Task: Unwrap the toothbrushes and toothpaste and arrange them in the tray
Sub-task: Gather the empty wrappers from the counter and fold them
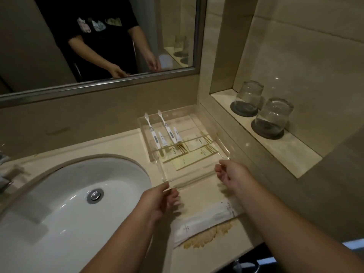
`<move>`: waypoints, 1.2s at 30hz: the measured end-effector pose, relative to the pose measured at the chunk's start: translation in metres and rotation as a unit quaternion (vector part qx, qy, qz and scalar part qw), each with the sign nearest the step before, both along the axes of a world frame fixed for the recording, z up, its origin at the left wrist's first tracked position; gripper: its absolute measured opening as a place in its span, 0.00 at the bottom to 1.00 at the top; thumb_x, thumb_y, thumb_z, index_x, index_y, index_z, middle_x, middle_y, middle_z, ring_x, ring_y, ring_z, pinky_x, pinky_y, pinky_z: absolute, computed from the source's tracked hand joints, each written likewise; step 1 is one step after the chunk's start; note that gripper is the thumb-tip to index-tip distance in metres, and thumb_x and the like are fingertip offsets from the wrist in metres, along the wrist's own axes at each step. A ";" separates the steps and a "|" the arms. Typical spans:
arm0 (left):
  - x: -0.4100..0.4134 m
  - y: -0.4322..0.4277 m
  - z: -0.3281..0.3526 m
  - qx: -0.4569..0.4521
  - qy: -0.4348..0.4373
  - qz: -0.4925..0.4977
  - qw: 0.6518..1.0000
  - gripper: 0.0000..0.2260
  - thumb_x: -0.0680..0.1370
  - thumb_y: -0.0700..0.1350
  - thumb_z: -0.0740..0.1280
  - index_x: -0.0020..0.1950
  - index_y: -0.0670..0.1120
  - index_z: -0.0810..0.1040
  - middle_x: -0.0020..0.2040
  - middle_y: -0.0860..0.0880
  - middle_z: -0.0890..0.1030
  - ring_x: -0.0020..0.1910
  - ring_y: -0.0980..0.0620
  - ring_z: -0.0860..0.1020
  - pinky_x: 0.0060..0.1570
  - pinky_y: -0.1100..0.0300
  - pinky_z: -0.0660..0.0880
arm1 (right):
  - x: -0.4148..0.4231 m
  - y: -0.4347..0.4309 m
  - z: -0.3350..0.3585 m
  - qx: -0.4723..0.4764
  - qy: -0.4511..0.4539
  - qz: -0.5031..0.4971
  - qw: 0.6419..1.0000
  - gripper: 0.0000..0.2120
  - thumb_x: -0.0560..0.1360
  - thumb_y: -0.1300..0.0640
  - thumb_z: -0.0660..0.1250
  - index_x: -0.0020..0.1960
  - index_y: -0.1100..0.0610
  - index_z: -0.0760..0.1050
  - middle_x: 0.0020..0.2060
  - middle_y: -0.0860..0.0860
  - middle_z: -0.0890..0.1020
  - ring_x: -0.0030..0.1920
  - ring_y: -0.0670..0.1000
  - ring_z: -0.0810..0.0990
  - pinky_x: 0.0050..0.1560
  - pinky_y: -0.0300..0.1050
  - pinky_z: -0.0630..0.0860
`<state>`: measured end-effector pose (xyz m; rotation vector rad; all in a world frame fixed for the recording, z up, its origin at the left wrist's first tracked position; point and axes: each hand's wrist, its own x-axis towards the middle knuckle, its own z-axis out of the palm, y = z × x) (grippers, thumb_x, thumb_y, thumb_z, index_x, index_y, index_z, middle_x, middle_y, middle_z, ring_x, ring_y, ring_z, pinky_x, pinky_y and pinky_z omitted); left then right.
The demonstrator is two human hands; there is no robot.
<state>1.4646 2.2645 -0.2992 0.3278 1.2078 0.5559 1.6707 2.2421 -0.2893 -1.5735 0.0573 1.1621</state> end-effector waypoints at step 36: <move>0.037 0.049 -0.047 0.023 0.070 0.161 0.984 0.16 0.75 0.44 0.69 0.29 0.40 0.73 0.24 0.43 0.71 0.25 0.47 0.68 0.33 0.54 0.70 | 0.016 0.046 -0.058 0.055 0.078 -0.092 0.991 0.05 0.70 0.64 0.71 0.38 0.64 0.77 0.30 0.54 0.79 0.23 0.44 0.79 0.24 0.34 0.75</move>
